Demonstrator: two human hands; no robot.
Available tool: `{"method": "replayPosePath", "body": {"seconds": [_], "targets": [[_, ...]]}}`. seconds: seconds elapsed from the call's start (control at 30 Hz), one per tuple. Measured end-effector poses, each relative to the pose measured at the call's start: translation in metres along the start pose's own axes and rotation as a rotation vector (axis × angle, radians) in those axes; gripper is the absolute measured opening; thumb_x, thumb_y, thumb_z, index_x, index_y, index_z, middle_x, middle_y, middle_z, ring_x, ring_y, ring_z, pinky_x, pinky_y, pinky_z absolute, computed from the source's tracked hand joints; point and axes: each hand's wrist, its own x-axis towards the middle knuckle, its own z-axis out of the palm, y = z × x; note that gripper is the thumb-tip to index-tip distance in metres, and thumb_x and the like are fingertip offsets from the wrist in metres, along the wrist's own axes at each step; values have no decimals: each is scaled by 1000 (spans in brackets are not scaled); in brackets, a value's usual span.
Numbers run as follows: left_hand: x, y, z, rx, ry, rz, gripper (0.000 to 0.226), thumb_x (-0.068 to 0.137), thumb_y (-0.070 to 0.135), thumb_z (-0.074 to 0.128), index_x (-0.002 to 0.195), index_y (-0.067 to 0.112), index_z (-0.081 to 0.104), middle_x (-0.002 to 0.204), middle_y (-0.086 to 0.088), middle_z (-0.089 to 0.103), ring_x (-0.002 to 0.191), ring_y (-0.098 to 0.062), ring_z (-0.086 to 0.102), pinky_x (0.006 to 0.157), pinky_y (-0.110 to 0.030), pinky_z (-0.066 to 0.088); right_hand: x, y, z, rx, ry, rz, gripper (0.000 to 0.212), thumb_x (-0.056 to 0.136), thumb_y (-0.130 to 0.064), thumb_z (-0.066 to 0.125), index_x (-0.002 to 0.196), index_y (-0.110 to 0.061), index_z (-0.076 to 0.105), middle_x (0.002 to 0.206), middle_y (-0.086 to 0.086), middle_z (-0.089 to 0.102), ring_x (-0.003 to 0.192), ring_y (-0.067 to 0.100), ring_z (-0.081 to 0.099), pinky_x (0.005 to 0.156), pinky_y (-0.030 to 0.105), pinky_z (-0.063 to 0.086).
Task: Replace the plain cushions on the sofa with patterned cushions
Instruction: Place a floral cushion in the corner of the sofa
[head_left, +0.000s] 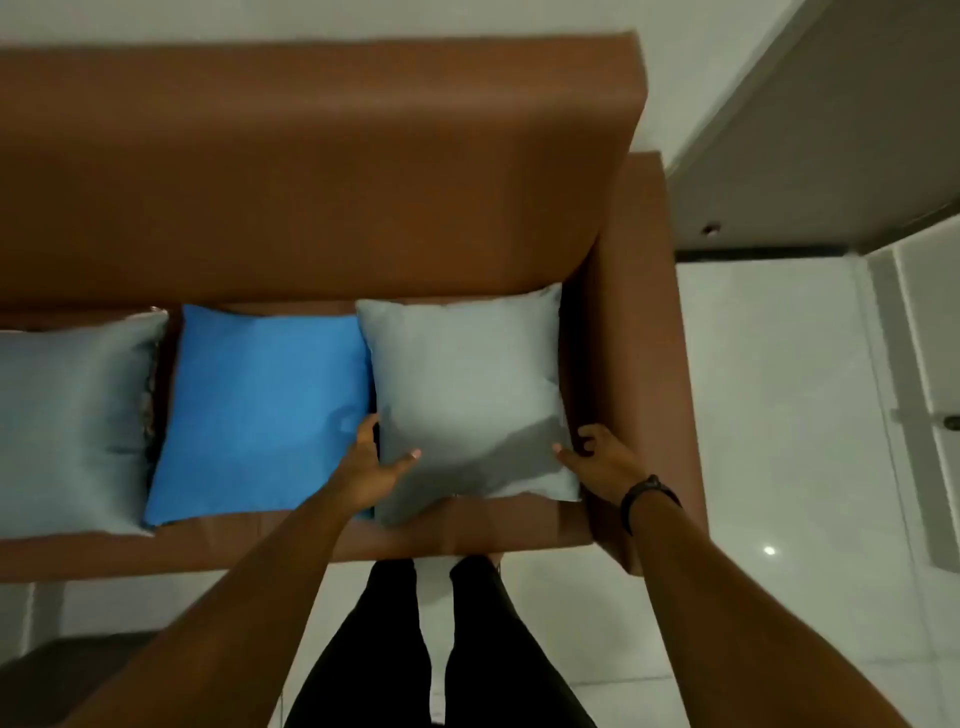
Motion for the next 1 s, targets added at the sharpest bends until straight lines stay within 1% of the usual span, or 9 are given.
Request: {"method": "replayPosePath", "body": {"seconds": [0.27, 0.37, 0.47, 0.57, 0.63, 0.73, 0.8, 0.87, 1.0], "targets": [[56, -37, 35, -120, 49, -33, 112, 88, 46, 77, 164, 39, -3, 168, -6, 31, 149, -33, 41, 115, -46, 41, 66, 19, 50, 321, -44, -25, 135, 70, -41, 96, 169, -27, 6, 170, 5, 32, 153, 33, 36, 125, 48, 35], [60, -45, 34, -108, 70, -26, 109, 87, 48, 78, 165, 39, 2, 169, -5, 31, 148, -35, 42, 116, -49, 42, 71, 21, 58, 364, -71, -45, 137, 66, -43, 99, 167, -31, 7, 164, 0, 38, 149, 29, 41, 121, 41, 40], [37, -35, 23, -64, 96, 55, 96, 88, 50, 75, 164, 41, 15, 168, 2, 33, 147, -30, 42, 117, -47, 40, 51, 20, 44, 289, -38, -86, 121, 66, -52, 97, 159, -36, 20, 148, -7, 48, 133, 20, 51, 106, 29, 48], [2, -1, -11, -100, 64, 97, 83, 86, 66, 69, 158, 51, 31, 155, 14, 45, 133, -18, 51, 110, -38, 43, 11, 14, 6, 271, -45, -173, 82, 70, -56, 92, 132, -51, 38, 131, -21, 54, 110, 1, 59, 81, 10, 48], [-17, 32, -35, -223, -23, 84, 76, 79, 71, 72, 149, 50, 50, 140, 15, 64, 114, -12, 69, 93, -29, 56, -16, 6, -22, 323, -54, -212, 63, 75, -53, 90, 124, -51, 51, 130, -22, 57, 110, 2, 61, 77, 13, 53], [-29, 80, -66, -402, -192, 4, 72, 73, 74, 71, 126, 25, 75, 110, -5, 81, 85, -19, 80, 62, -28, 61, -44, -20, -70, 459, 22, -228, 39, 84, -39, 87, 119, -33, 71, 126, -7, 72, 104, 14, 75, 76, 24, 62], [-32, 107, -84, -428, -261, -65, 76, 80, 77, 59, 115, 12, 77, 98, -16, 80, 75, -25, 77, 59, -34, 60, -53, -44, -101, 541, 94, -209, 17, 91, -36, 80, 107, -30, 78, 109, -4, 80, 92, 18, 78, 62, 24, 60], [-25, 121, -95, -459, -279, -78, 87, 82, 82, 51, 113, 3, 74, 95, -21, 75, 73, -25, 72, 59, -35, 59, -50, -71, -122, 548, 126, -186, 11, 96, -37, 74, 99, -29, 80, 94, -4, 81, 89, 20, 75, 54, 22, 57], [-8, 146, -98, -435, -214, -29, 82, 81, 83, 49, 114, 11, 70, 87, -11, 73, 71, -18, 63, 67, -34, 48, -16, -116, -133, 510, 108, -182, 4, 95, -23, 76, 98, -24, 77, 112, 7, 75, 103, 23, 71, 58, 24, 60]]}}
